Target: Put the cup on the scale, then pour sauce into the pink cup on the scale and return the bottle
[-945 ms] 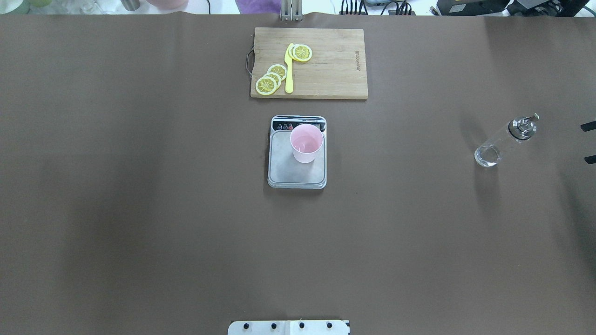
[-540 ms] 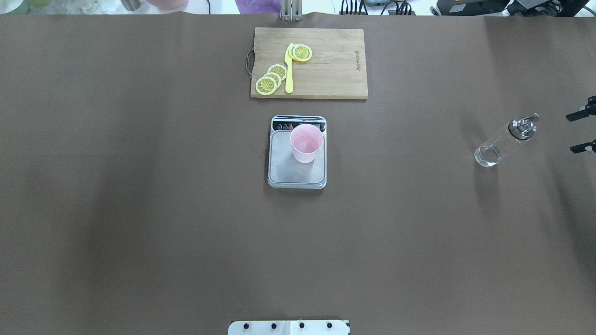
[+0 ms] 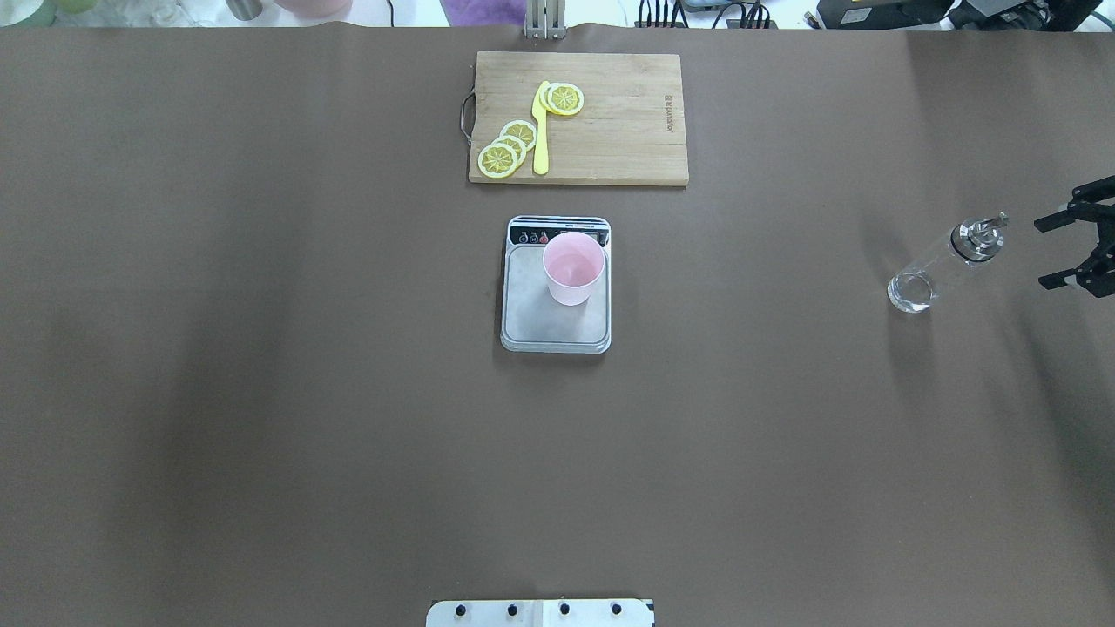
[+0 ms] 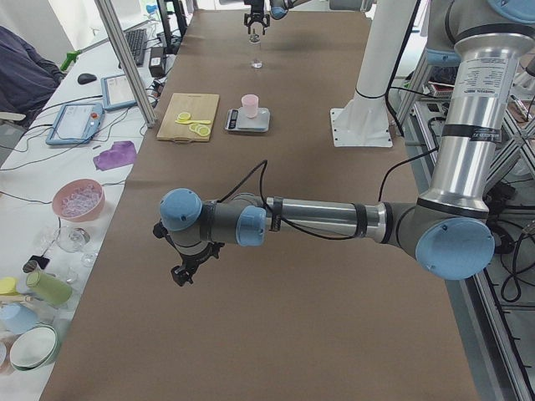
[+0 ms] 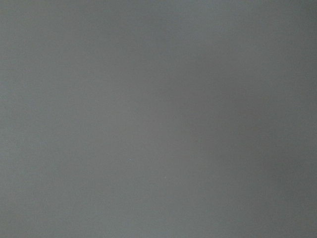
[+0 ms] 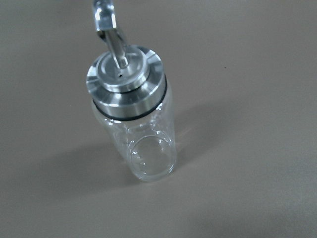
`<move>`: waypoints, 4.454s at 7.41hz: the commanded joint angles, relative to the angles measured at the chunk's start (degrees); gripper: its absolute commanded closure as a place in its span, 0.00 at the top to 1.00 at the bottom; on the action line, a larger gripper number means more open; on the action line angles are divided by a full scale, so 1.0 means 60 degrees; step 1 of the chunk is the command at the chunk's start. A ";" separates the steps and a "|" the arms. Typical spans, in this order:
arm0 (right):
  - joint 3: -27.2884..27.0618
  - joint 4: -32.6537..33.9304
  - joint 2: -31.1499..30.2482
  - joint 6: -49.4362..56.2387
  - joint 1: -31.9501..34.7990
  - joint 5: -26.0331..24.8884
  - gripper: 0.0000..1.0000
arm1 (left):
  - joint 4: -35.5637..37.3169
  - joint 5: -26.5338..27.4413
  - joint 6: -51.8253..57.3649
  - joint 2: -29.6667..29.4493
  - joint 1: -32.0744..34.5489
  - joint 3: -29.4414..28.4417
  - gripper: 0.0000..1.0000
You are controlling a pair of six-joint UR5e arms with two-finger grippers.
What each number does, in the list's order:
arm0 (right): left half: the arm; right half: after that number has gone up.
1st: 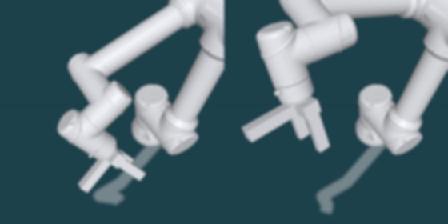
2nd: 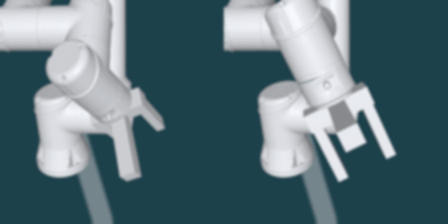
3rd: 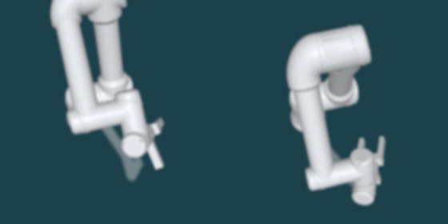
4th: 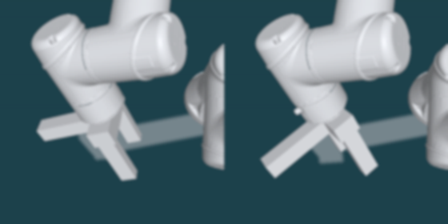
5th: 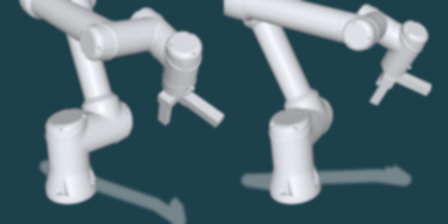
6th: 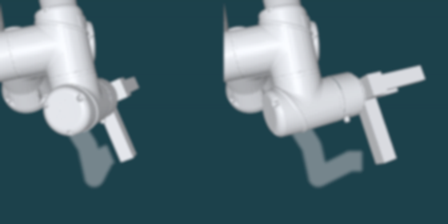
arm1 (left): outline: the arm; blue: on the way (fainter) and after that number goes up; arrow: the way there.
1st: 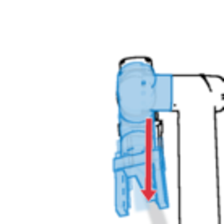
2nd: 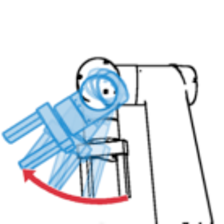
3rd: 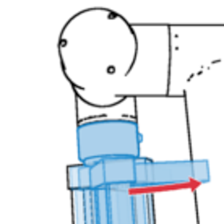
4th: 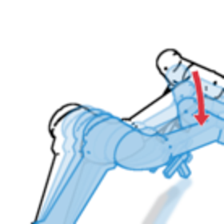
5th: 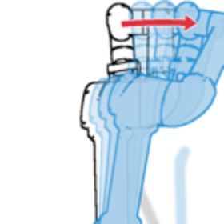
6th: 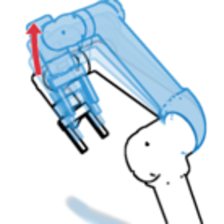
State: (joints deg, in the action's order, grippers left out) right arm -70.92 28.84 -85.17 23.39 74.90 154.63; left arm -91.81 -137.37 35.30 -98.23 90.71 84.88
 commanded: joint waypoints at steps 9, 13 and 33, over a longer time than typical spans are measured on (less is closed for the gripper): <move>0.0072 -0.2607 0.0104 -0.3149 -0.1600 -0.1778 0.99 | -0.0005 0.0015 0.0020 -0.0006 -0.0001 -0.0011 0.98; 0.0057 -0.2623 0.0191 -0.3268 -0.1630 -0.1764 0.99 | -0.0005 0.0015 0.0005 -0.0006 -0.0016 -0.0026 0.98; -0.0060 -0.5882 -0.1753 -0.8191 -0.1424 -0.3252 0.98 | -0.0005 0.0015 0.0020 -0.0020 -0.0016 -0.0011 0.98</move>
State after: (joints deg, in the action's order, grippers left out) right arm -71.16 -1.02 -92.77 -18.01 66.17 139.50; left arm -91.85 -137.29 35.33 -98.36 90.61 84.82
